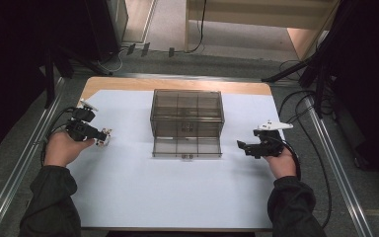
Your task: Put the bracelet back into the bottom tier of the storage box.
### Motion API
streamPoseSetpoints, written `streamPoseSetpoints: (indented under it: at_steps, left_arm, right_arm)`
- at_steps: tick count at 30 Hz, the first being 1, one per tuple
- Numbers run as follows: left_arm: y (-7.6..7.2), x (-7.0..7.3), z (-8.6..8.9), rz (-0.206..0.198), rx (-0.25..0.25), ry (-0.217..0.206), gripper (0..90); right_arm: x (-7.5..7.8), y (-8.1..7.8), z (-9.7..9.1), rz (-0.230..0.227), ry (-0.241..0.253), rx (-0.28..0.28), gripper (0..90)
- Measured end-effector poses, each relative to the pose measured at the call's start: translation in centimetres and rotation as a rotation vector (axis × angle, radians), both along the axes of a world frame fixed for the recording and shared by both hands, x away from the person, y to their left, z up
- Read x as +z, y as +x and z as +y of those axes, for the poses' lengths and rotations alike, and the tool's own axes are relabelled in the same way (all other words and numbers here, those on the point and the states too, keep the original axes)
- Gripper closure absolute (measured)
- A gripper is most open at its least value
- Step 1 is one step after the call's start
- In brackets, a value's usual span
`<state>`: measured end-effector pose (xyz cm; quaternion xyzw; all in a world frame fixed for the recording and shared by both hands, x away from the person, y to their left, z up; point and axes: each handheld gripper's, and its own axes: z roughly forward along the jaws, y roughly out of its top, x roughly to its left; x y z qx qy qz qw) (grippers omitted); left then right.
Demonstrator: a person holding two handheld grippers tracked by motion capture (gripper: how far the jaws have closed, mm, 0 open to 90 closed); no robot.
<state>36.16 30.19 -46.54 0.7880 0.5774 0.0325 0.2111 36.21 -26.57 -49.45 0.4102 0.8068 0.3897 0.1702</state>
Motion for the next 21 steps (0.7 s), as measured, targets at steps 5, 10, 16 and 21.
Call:
streamPoseSetpoints:
  at_steps: [5,10,16,21]
  left_arm:
    - [-0.5,0.6,-0.3,-0.047,-0.015,-0.023,82.5]
    - [-1.0,1.2,-0.6,-0.086,-0.030,-0.042,82.5]
    - [-1.7,1.9,-1.0,-0.113,-0.052,-0.075,82.5]
    - [-2.3,2.5,-1.1,-0.134,-0.065,-0.106,82.5]
  right_arm:
    - [0.0,0.1,0.0,-0.003,0.007,0.000,18.8]
    - [0.1,0.3,0.1,-0.003,0.006,0.004,18.8]
    - [0.1,0.5,0.3,-0.004,0.007,0.010,18.8]
    - [0.1,0.6,0.4,-0.008,0.015,0.011,18.9]
